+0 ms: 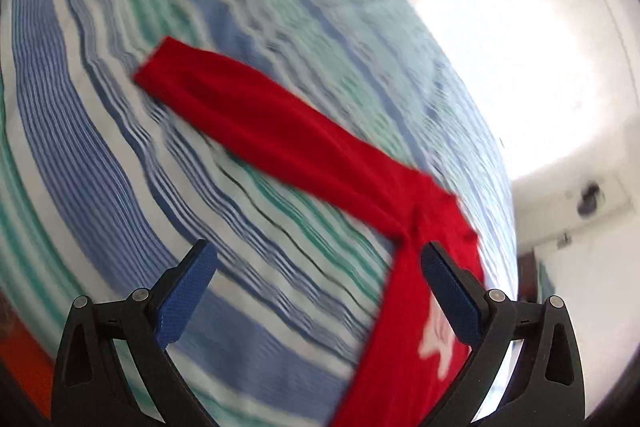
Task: Fold small clothes
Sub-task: 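Grasp the other sleeve cuff with the left tool, then fold the held sleeve across the sweater body and open the left tool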
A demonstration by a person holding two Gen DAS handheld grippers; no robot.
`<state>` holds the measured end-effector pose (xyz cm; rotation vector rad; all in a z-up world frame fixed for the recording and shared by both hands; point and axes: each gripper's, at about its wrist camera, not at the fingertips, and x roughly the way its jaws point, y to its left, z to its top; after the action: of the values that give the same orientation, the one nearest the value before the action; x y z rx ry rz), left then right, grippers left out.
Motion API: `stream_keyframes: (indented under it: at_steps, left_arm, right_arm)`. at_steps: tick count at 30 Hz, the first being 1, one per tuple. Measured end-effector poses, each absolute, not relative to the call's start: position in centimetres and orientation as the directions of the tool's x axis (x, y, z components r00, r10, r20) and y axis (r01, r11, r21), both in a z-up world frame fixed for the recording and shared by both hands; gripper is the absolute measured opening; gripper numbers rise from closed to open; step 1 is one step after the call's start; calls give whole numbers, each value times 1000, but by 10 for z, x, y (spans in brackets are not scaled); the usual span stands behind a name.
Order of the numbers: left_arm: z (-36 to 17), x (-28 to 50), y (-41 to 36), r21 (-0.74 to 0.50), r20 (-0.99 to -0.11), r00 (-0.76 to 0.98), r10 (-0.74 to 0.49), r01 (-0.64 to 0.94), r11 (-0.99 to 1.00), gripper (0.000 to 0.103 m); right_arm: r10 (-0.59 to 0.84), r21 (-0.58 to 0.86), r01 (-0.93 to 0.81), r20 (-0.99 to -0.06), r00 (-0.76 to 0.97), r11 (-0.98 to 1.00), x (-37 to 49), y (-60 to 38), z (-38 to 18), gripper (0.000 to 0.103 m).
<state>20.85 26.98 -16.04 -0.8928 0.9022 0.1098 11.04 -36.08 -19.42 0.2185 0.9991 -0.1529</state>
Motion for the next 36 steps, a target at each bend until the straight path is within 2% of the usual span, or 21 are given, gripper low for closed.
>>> stream_keyframes:
  at_steps: [4, 9, 11, 13, 14, 16, 19, 22, 24, 27, 29, 31, 32, 34, 36]
  left_arm:
    - [-219, 243, 321, -654, -745, 599, -295, -567, 500, 100]
    - [-226, 272, 351, -708, -692, 691, -211, -590, 388, 99]
    - [-225, 281, 358, -700, -697, 696, -173, -606, 379, 78]
    - [-223, 289, 364, -668, -725, 670, -158, -630, 395, 3]
    - [-218, 293, 364, -649, -739, 657, -152, -632, 422, 6]
    - [-188, 301, 352, -572, -759, 648, -69, -611, 547, 6]
    - [-127, 331, 300, -446, -740, 673, -19, -469, 762, 6]
    - [-64, 364, 213, -366, -676, 733, -76, -245, 898, 6]
    - [-25, 381, 127, -299, -624, 767, -148, -59, 952, 6]
    - [-5, 382, 13, -232, -588, 765, -261, 150, 961, 8]
    - [-18, 377, -64, -173, -604, 734, -309, 257, 951, 19]
    - [-52, 371, -117, -138, -676, 666, -316, 308, 941, 76]
    - [-76, 362, -137, -124, -724, 620, -302, 314, 941, 79]
    - [-110, 338, -147, -124, -779, 548, -305, 342, 931, 75]
    - [-124, 293, -143, -160, -808, 479, -343, 382, 910, 75]
  right_arm:
    - [-32, 108, 228, -845, 533, 968, 110, -361, -194, 103]
    - [-46, 94, 233, -845, 532, 968, 111, -358, -195, 103]
    - [-50, 90, 235, -846, 531, 968, 111, -358, -196, 103]
    - [-53, 88, 236, -846, 531, 968, 112, -358, -196, 103]
    - [-53, 88, 237, -846, 531, 968, 112, -358, -196, 103]
    - [-55, 88, 239, -846, 531, 967, 111, -357, -196, 103]
    - [-56, 86, 241, -847, 529, 967, 111, -357, -196, 103]
    - [-55, 86, 240, -848, 527, 967, 110, -356, -196, 103]
    - [-52, 88, 238, -850, 524, 967, 110, -356, -196, 103]
    - [-48, 90, 236, -852, 522, 967, 110, -356, -196, 103]
    - [-46, 92, 236, -852, 521, 967, 109, -357, -196, 103]
    - [-46, 91, 236, -853, 520, 968, 109, -356, -195, 103]
    - [-45, 92, 235, -853, 519, 968, 110, -357, -196, 103]
    - [-44, 92, 234, -854, 518, 968, 109, -356, -195, 103]
    - [-42, 93, 231, -854, 519, 968, 109, -356, -195, 103]
